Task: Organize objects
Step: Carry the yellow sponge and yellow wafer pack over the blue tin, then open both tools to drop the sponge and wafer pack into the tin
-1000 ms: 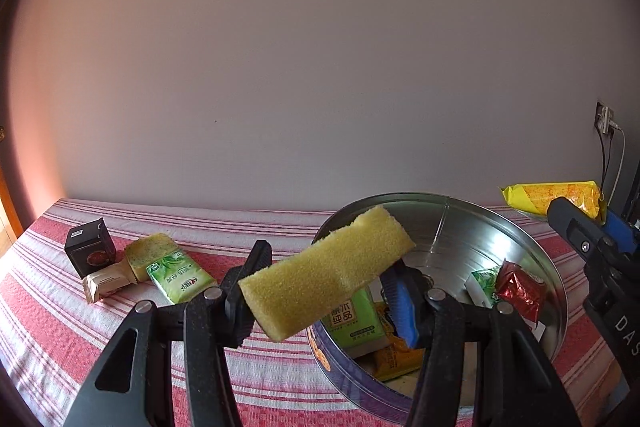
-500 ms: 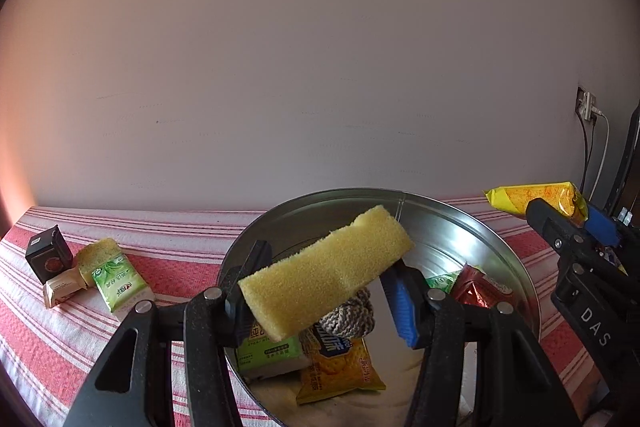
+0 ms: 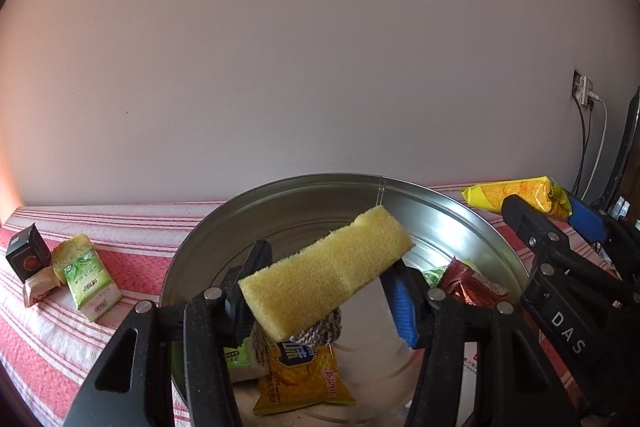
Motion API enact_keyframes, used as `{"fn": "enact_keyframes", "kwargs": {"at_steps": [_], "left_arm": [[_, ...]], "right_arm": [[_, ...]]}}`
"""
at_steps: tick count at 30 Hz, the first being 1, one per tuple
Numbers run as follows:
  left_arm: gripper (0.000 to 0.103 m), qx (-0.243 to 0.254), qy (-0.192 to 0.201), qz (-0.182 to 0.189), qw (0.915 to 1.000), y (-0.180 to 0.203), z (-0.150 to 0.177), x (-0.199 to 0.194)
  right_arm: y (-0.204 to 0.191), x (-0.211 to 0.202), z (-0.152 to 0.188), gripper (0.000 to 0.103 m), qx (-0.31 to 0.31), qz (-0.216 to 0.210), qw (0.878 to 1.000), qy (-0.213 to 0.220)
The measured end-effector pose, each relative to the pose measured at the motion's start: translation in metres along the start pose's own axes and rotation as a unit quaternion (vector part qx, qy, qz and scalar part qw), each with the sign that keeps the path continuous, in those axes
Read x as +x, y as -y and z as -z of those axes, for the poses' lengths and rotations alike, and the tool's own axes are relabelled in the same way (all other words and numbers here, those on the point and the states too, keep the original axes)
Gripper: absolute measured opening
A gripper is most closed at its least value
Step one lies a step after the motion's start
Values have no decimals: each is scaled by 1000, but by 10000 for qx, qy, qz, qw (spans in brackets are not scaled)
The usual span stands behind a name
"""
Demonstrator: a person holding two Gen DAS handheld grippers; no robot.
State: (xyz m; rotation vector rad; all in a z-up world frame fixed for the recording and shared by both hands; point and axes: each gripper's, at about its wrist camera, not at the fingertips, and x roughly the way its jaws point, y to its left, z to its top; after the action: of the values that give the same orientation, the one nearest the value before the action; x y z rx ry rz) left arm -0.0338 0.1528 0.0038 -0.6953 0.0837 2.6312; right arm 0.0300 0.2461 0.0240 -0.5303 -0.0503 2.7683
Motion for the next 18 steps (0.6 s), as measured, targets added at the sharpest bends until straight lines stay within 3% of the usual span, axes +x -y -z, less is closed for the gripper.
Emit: {"fn": "enact_keyframes", "kwargs": {"at_steps": [7, 18], "left_arm": [[57, 301, -98, -194, 9993, 10, 3, 5], [56, 320, -317, -344, 9984, 16, 6, 11]], "right_arm": [[-2, 5, 5, 53, -65, 7, 9999, -88], [2, 9, 7, 53, 87, -140, 9996, -224]]}}
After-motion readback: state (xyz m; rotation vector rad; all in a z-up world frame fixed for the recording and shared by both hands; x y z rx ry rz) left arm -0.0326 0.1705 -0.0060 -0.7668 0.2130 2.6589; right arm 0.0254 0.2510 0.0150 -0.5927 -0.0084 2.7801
